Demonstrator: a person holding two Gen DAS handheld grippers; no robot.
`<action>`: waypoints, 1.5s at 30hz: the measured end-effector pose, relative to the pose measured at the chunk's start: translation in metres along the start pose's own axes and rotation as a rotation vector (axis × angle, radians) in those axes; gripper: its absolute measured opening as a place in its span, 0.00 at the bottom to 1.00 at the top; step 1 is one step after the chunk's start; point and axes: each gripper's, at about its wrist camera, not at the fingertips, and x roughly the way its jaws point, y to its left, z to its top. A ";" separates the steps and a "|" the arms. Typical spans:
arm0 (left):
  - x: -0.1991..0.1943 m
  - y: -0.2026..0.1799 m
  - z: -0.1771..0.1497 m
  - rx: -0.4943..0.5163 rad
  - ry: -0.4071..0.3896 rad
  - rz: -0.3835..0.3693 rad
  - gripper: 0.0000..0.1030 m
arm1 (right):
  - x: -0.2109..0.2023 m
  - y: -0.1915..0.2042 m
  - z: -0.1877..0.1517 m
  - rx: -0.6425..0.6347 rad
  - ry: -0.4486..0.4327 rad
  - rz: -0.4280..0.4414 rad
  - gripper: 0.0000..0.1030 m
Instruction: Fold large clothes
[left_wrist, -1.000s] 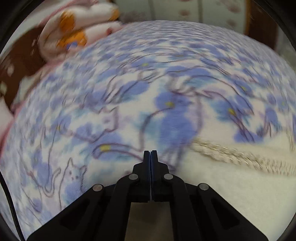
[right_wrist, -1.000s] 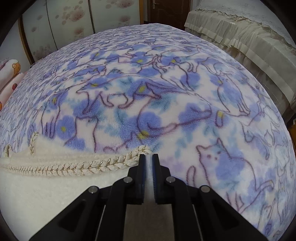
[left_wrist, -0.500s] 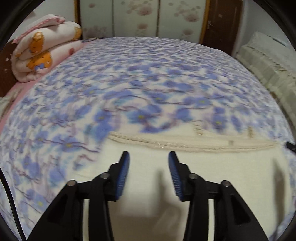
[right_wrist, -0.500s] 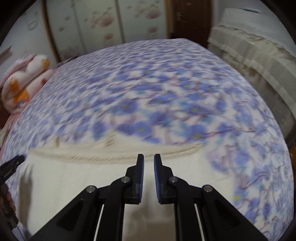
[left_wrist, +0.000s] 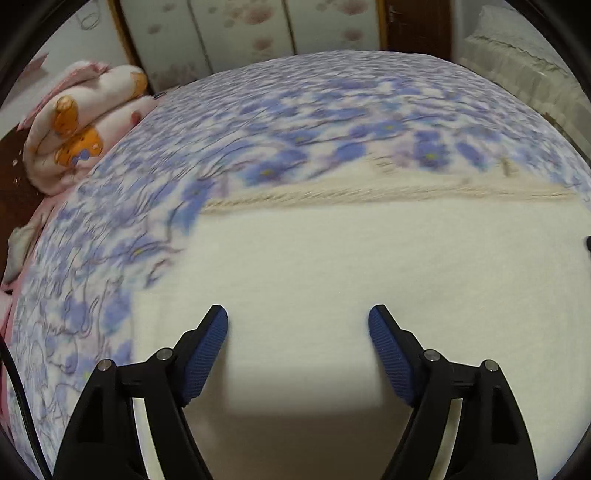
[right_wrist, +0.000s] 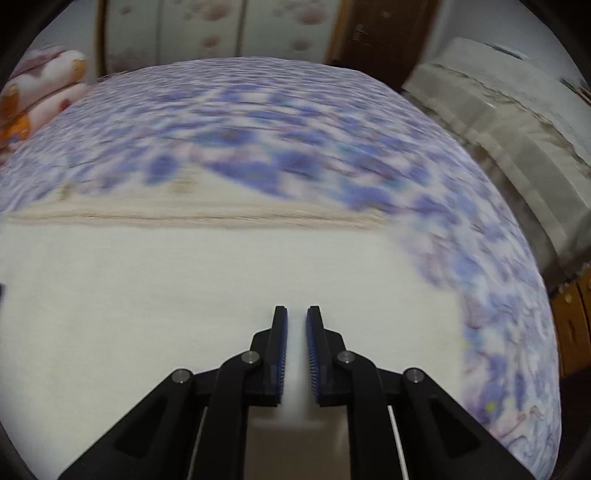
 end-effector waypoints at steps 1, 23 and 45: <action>0.001 0.015 -0.004 -0.033 0.006 -0.020 0.78 | 0.003 -0.020 -0.004 0.028 0.003 -0.016 0.11; -0.116 -0.029 -0.079 -0.119 0.026 -0.188 0.82 | -0.115 0.063 -0.081 0.031 0.066 0.431 0.15; -0.087 0.044 -0.163 -0.298 0.215 -0.064 0.91 | -0.079 -0.066 -0.139 0.185 0.158 0.150 0.15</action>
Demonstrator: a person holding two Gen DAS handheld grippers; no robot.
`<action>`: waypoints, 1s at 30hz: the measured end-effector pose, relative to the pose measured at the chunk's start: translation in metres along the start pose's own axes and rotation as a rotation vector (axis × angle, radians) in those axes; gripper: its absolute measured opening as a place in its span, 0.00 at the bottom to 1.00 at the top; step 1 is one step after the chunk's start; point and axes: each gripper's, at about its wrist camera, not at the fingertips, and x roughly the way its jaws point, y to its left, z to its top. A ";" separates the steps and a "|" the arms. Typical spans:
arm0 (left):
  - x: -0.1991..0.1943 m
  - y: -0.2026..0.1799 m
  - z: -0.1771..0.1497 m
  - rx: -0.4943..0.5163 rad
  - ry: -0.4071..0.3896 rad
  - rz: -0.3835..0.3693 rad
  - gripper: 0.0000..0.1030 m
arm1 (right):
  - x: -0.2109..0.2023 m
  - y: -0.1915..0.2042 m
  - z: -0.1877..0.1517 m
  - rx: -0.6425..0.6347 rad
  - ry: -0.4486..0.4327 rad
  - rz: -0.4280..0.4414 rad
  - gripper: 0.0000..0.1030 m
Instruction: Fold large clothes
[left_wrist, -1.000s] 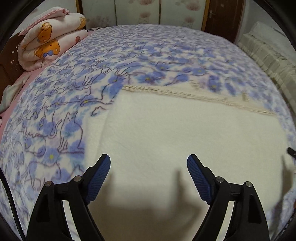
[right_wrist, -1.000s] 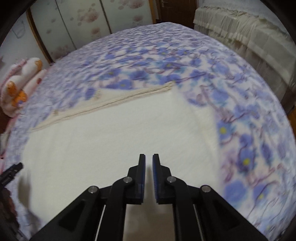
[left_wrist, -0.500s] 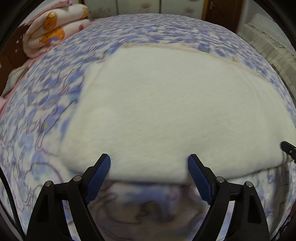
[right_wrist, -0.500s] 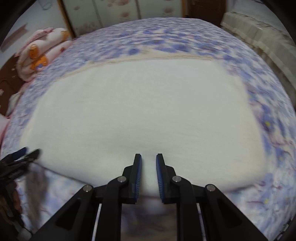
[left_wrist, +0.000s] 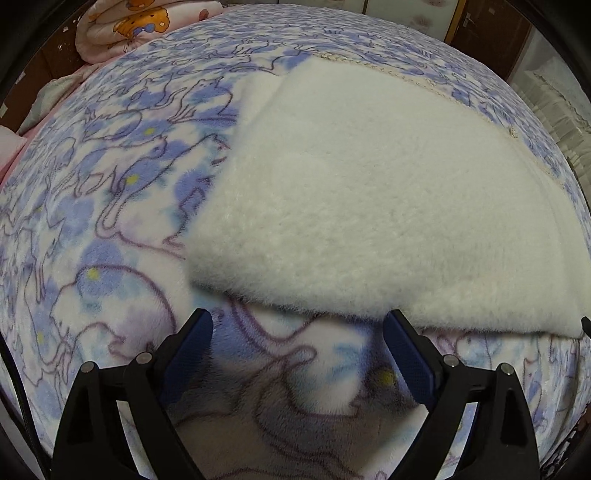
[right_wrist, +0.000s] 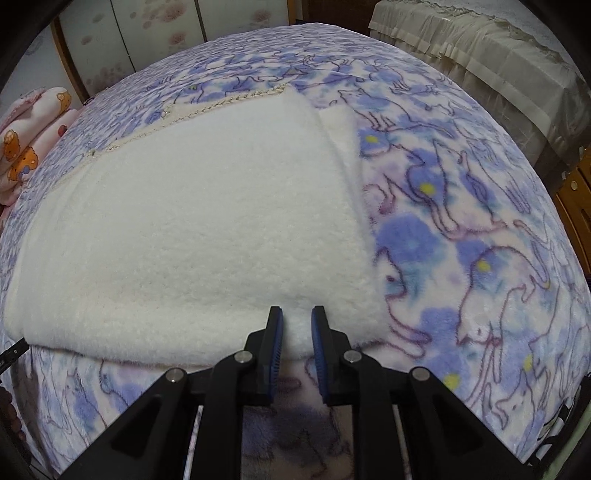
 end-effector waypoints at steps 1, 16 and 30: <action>0.000 0.001 0.002 0.002 0.001 0.000 0.91 | 0.000 0.001 0.000 0.001 0.001 -0.004 0.15; -0.054 0.007 0.005 -0.031 -0.023 -0.056 0.90 | -0.047 0.010 -0.011 0.023 -0.001 0.097 0.15; -0.104 -0.005 -0.032 -0.096 0.005 -0.232 0.91 | -0.116 0.054 -0.036 -0.036 -0.096 0.238 0.35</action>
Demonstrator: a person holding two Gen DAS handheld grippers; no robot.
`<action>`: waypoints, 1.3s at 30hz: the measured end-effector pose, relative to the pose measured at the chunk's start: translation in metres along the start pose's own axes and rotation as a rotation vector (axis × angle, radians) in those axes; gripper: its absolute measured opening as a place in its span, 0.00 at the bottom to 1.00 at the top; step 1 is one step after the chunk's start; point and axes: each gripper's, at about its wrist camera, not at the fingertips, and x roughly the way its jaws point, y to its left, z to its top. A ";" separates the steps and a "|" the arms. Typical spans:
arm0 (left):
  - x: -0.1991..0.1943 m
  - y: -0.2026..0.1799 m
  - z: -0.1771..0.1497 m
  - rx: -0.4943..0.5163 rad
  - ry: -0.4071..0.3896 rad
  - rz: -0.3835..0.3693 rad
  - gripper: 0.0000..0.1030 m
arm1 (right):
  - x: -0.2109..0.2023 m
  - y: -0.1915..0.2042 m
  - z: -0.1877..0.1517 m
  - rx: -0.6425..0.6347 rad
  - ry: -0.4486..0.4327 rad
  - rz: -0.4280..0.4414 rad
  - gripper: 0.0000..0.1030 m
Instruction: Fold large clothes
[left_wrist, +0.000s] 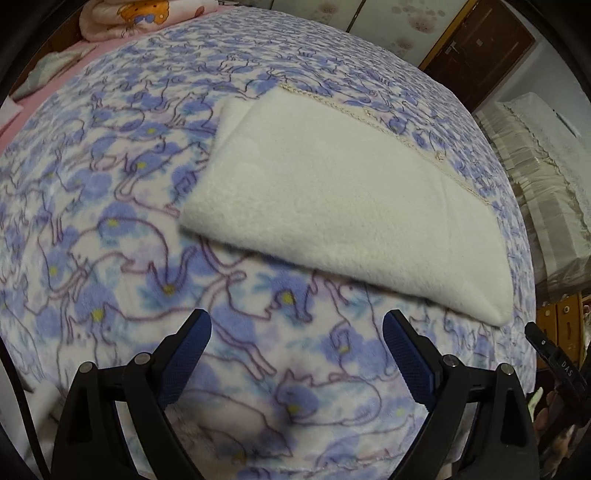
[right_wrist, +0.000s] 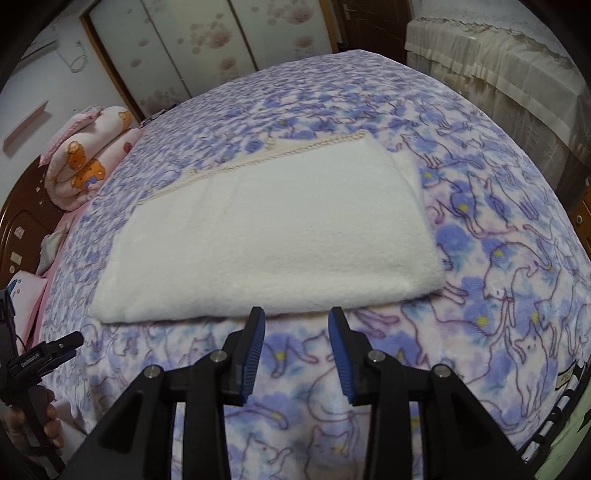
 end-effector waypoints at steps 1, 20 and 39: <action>0.000 0.000 -0.004 -0.007 0.004 -0.014 0.91 | -0.002 0.005 -0.002 -0.014 -0.005 0.003 0.36; 0.095 0.038 -0.003 -0.222 -0.080 -0.376 0.91 | 0.044 0.059 -0.023 -0.144 -0.118 0.003 0.53; 0.155 0.032 0.093 -0.328 -0.237 -0.393 0.87 | 0.118 0.078 0.035 -0.172 -0.145 0.010 0.53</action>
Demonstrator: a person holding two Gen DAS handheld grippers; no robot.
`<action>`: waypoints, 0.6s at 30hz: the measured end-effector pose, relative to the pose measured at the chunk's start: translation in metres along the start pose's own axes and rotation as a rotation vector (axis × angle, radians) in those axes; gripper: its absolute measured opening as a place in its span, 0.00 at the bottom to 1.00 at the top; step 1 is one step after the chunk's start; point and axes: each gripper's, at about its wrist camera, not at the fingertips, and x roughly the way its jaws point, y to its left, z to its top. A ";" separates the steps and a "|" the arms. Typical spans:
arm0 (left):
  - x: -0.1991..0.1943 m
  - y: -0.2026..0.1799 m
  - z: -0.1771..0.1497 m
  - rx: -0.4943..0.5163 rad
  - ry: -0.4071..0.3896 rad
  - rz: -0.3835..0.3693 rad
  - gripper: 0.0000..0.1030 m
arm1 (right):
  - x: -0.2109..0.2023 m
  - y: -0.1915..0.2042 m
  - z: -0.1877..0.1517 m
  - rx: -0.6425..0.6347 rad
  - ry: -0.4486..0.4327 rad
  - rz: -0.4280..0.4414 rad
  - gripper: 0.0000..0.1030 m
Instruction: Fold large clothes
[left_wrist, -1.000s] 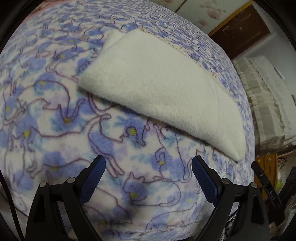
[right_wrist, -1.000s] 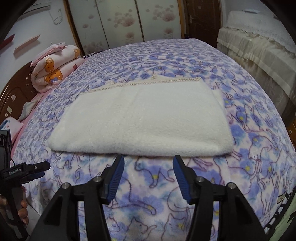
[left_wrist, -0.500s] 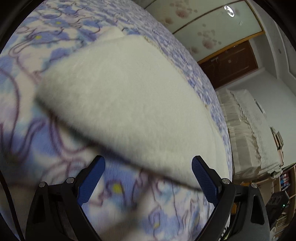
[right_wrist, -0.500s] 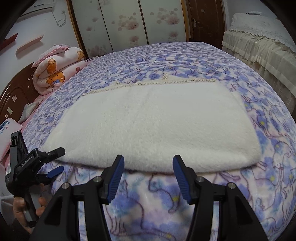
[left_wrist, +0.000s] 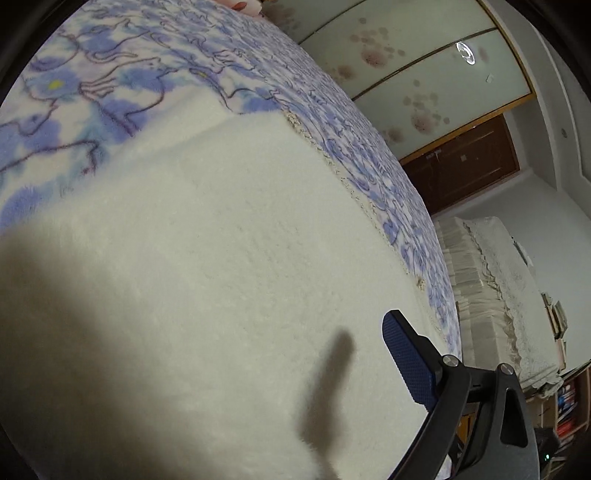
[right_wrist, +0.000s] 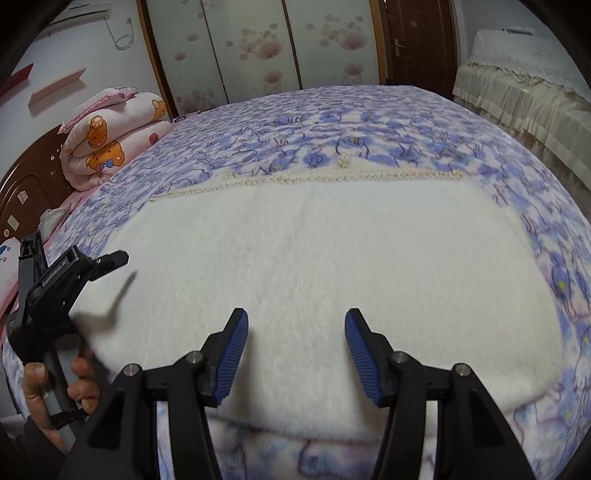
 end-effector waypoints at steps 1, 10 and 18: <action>-0.003 0.003 0.000 -0.008 0.001 0.006 0.75 | 0.001 0.002 0.005 -0.010 -0.012 -0.006 0.53; -0.037 -0.007 -0.006 0.113 -0.092 0.063 0.20 | 0.048 0.028 0.049 -0.118 0.038 -0.030 0.07; -0.069 -0.082 -0.023 0.410 -0.211 0.140 0.19 | 0.089 0.025 0.041 -0.132 0.191 -0.025 0.05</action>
